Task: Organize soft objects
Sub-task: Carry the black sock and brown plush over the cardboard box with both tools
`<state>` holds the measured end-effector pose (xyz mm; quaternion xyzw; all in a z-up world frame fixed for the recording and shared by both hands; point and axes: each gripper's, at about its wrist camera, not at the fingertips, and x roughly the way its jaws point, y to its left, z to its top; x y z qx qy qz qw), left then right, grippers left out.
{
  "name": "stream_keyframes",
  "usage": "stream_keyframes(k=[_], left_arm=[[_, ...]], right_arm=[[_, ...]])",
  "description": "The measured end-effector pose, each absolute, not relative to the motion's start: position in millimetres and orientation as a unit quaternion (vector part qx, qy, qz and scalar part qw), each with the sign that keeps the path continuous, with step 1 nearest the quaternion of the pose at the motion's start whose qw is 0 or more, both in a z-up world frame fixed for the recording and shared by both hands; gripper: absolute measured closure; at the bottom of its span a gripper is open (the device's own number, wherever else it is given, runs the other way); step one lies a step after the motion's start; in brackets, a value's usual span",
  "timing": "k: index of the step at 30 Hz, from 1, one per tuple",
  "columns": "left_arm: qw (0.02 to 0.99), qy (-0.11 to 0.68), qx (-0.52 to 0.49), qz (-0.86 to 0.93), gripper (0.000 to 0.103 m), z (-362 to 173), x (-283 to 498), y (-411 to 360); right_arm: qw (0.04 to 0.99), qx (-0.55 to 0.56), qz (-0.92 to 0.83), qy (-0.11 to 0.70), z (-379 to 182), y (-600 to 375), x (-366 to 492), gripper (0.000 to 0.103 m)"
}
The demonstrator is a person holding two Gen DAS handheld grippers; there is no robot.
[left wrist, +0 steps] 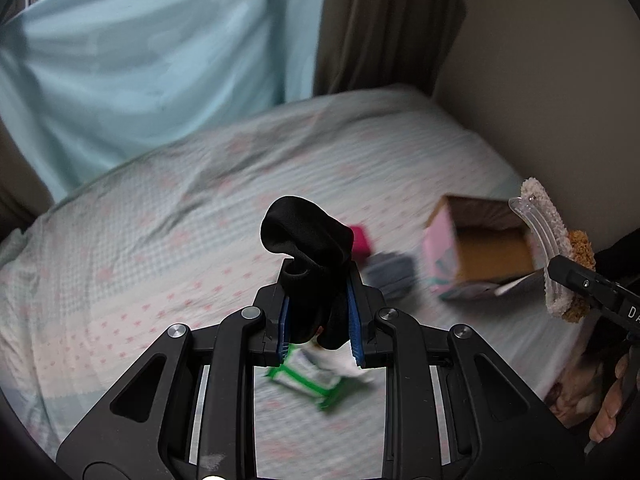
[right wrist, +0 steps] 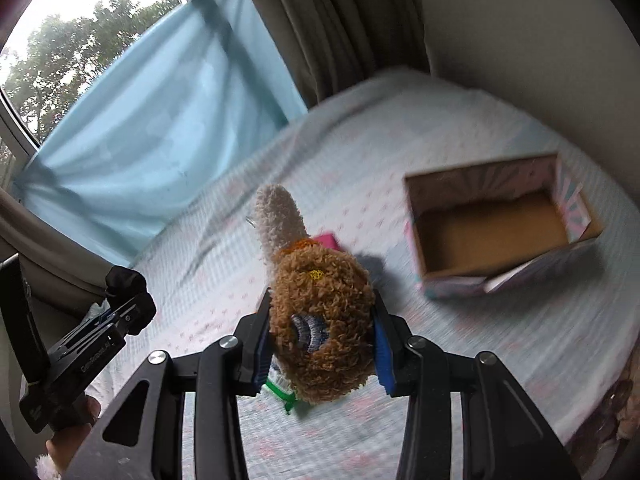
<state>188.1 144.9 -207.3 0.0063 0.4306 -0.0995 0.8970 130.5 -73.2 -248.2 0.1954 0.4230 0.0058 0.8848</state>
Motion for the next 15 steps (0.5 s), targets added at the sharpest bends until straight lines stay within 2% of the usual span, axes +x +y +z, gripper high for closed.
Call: stream_keyframes(k=[8,15], left_arm=[[0.893,0.433,0.005,-0.118,0.083,-181.6,190.1,23.9],[0.873,0.468,0.000,-0.138,0.083,-217.7,219.7,-93.0]], right_arm=[[0.895,0.159,0.008,0.417,-209.8,-176.2,128.5,0.065],[0.876,0.151,0.011,0.458,-231.0,-272.4,154.2,0.065]])
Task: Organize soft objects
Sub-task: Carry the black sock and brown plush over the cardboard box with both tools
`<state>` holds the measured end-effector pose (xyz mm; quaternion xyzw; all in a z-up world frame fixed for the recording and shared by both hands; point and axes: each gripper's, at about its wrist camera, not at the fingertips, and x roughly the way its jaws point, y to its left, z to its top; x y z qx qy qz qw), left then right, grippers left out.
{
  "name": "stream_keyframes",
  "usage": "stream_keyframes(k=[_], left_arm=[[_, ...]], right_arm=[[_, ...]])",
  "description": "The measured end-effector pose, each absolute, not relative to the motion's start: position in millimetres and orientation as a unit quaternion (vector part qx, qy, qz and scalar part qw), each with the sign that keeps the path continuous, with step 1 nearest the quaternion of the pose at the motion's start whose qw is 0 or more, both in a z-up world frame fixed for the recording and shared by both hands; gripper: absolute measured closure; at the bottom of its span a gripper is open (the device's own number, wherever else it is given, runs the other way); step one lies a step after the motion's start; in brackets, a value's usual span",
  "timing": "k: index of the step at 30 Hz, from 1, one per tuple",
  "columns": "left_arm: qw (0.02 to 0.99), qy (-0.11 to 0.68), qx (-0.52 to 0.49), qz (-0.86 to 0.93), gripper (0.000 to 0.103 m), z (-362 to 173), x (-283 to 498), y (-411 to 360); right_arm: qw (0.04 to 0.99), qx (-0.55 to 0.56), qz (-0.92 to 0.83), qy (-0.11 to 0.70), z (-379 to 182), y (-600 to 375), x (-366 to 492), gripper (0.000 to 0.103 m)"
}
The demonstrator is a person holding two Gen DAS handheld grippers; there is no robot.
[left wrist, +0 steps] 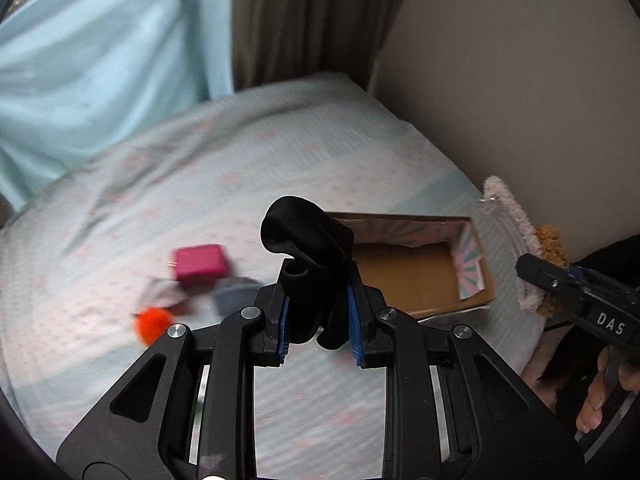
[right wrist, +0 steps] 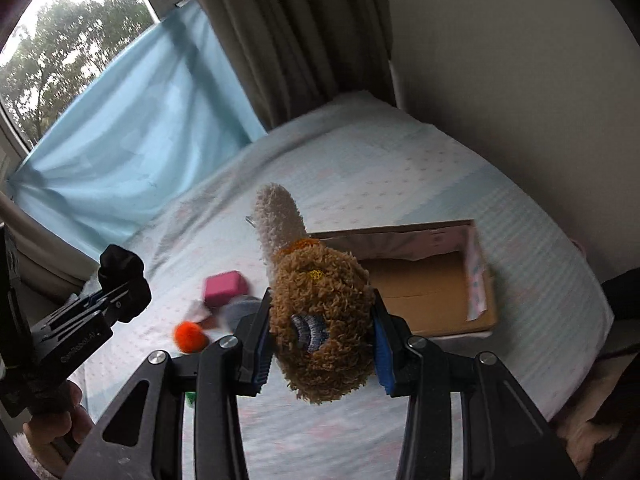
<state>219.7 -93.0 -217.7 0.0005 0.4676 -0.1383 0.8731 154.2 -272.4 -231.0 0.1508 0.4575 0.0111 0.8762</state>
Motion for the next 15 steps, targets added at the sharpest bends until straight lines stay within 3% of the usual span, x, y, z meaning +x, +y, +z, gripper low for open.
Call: stream_keyframes(k=[15], left_arm=[[0.803,0.583,0.026,-0.123,0.083,-356.0,295.6,-218.2]], right_arm=[[0.799,0.101,0.064,0.589,-362.2,-344.4,252.5,0.065]])
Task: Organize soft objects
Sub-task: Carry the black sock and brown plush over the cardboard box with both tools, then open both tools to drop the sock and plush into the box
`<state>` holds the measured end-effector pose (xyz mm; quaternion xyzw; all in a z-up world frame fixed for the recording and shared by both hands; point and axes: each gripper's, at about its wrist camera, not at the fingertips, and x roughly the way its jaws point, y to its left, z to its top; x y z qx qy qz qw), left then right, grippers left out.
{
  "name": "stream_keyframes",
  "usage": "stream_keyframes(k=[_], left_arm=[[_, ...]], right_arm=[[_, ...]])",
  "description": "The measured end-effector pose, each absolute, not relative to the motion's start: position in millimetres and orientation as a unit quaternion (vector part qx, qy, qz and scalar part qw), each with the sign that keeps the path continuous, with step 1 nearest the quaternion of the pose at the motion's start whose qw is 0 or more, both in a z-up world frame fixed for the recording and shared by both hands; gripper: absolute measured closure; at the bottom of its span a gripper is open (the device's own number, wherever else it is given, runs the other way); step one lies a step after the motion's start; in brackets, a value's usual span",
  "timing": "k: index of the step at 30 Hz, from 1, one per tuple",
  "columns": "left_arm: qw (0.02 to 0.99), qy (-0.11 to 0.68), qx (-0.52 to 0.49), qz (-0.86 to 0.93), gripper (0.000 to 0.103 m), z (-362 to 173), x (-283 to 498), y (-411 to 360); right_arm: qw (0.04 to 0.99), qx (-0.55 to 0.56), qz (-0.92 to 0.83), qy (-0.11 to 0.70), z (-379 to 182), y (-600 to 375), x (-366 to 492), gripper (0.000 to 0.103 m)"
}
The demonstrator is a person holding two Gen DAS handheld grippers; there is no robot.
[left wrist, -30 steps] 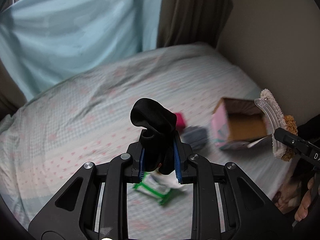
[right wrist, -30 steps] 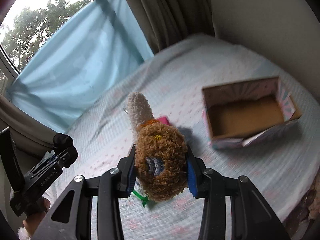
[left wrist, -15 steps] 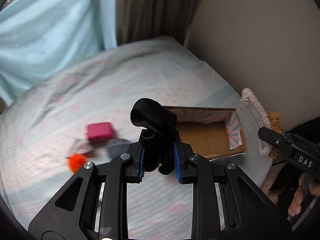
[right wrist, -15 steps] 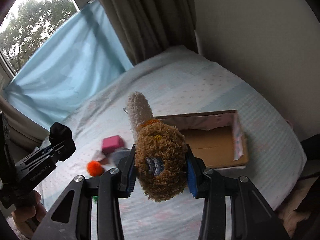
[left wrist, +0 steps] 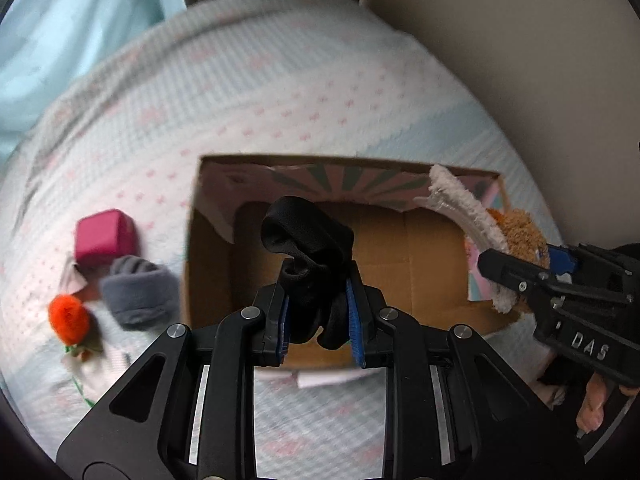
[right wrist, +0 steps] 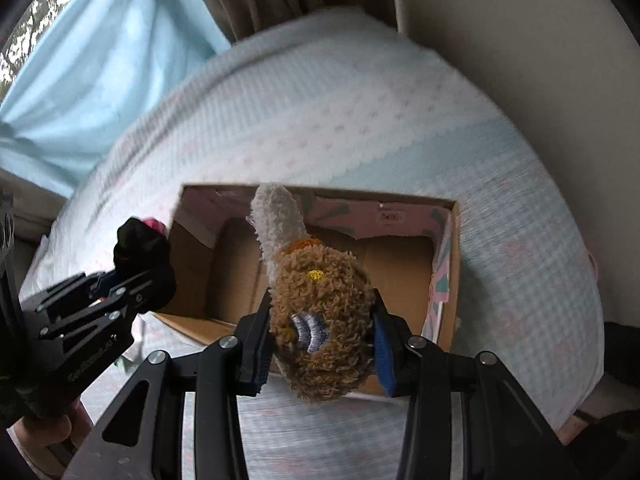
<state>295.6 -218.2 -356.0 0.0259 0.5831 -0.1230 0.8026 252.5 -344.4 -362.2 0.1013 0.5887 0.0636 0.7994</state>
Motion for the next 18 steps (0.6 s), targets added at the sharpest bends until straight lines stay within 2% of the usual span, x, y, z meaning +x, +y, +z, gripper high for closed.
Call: stream_keyframes(k=[9,14,15,16,17,18], left_arm=[[0.755,0.642,0.061,-0.118,0.083,-430.6,327.1,-245.7],[0.739,0.659,0.079,-0.118,0.080,-447.1,332.3,-247.6],[0.741,0.656,0.085,-0.119,0.066,-445.8,332.0,-248.2],[0.742,0.652,0.094,-0.120,0.033,-443.4,332.1,-249.8],[0.747,0.645,0.110,-0.118,0.012,-439.9,331.3,-251.7],[0.753,0.637,0.124,-0.114,0.001,-436.0,329.4,-252.8]], right_arm=[[0.755,0.117,0.076,0.641,-426.4,-355.5,291.7,0.064],[0.741,0.108,0.072,0.659,-442.9,-353.8,305.9,0.063],[0.740,0.104,0.062,0.662,-445.5,-354.5,308.6,0.059],[0.734,0.106,0.051,0.669,-448.6,-356.1,310.2,0.057],[0.730,0.116,0.048,0.671,-451.8,-359.4,311.5,0.048],[0.729,0.131,0.051,0.669,-453.6,-362.7,312.7,0.038]])
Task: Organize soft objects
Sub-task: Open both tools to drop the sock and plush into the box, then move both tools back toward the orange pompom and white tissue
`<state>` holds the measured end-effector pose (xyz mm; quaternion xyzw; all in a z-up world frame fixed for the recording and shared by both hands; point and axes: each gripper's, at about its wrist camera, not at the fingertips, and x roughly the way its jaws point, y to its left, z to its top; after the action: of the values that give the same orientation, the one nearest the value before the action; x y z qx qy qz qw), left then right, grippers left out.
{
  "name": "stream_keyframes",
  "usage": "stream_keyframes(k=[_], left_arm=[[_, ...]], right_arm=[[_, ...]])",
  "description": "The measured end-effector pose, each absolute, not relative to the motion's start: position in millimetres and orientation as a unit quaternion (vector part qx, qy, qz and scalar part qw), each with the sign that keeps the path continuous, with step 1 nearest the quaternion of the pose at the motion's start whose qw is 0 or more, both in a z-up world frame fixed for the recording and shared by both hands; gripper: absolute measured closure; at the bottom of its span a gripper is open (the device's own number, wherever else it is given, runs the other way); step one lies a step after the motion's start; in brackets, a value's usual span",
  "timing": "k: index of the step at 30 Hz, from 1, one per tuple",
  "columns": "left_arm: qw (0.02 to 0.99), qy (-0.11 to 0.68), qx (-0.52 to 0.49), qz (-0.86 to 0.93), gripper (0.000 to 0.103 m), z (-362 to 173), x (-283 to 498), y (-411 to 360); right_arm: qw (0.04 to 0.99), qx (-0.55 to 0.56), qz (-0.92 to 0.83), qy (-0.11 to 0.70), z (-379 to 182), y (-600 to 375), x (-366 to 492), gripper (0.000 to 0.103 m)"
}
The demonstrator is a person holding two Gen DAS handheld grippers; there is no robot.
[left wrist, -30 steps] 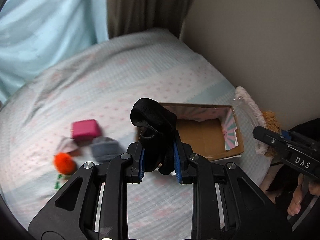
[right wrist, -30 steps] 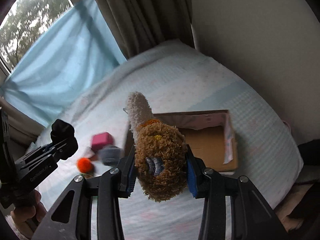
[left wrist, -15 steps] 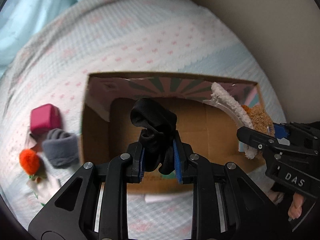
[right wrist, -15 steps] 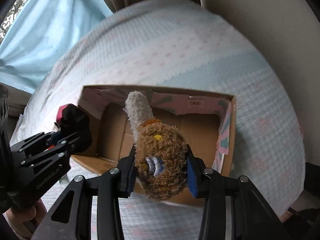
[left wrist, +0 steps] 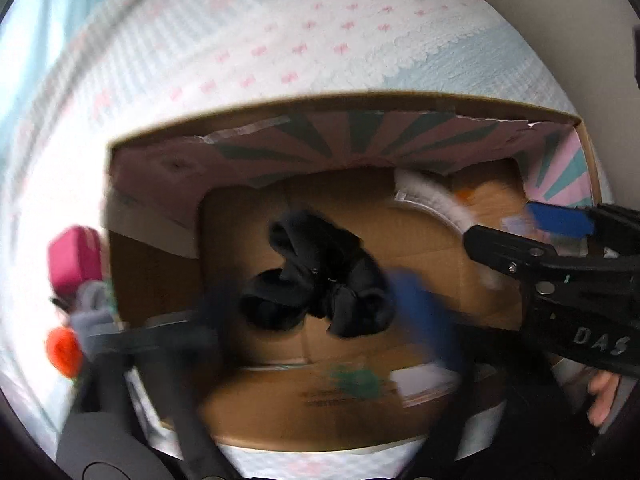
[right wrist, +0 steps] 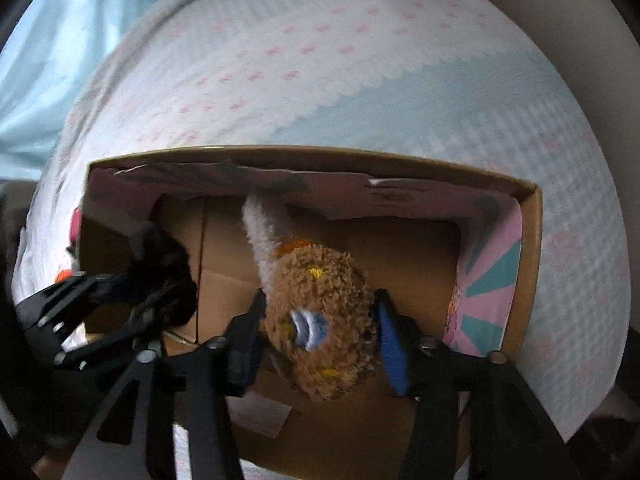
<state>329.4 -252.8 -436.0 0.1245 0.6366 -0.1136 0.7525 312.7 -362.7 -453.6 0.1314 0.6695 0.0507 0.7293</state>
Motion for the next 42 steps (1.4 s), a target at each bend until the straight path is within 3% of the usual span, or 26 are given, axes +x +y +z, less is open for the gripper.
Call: stream_keyframes(k=[1,3,5,18,31,42], left_arm=[[0.759,0.625,0.139,-0.115,0.000,-431.8,326.9,-253.4],[0.756,0.626,0.147,-0.125,0.000,-431.5,323.7,-253.9],[0.754,0.627,0.148,-0.129,0.000,-431.3,320.9,-253.0],[0.782,0.598,0.117,-0.133,0.000,-376.0,305.7,-237.3],[0.848,0.505,0.082,-0.138,0.000,-235.9,250.5,-193.1],[0.903,0.410,0.046,-0.123,0.000,-132.4,165.6,-102.1]], right_arm=[[0.731,0.147,0.060,0.663,-453.1,-364.7,314.3,0.034],[0.738,0.148,0.059,0.656,-449.3,-363.7,316.0,0.013],[0.745,0.136,0.055,0.651,-446.2,-361.9,316.0,0.001],[0.761,0.155,0.036,0.629,-409.9,-368.1,298.5,0.001],[0.831,0.152,-0.001,0.536,-274.7,-359.8,242.1,0.001],[0.907,0.090,-0.009,0.411,-155.3,-300.0,149.3,0.001]])
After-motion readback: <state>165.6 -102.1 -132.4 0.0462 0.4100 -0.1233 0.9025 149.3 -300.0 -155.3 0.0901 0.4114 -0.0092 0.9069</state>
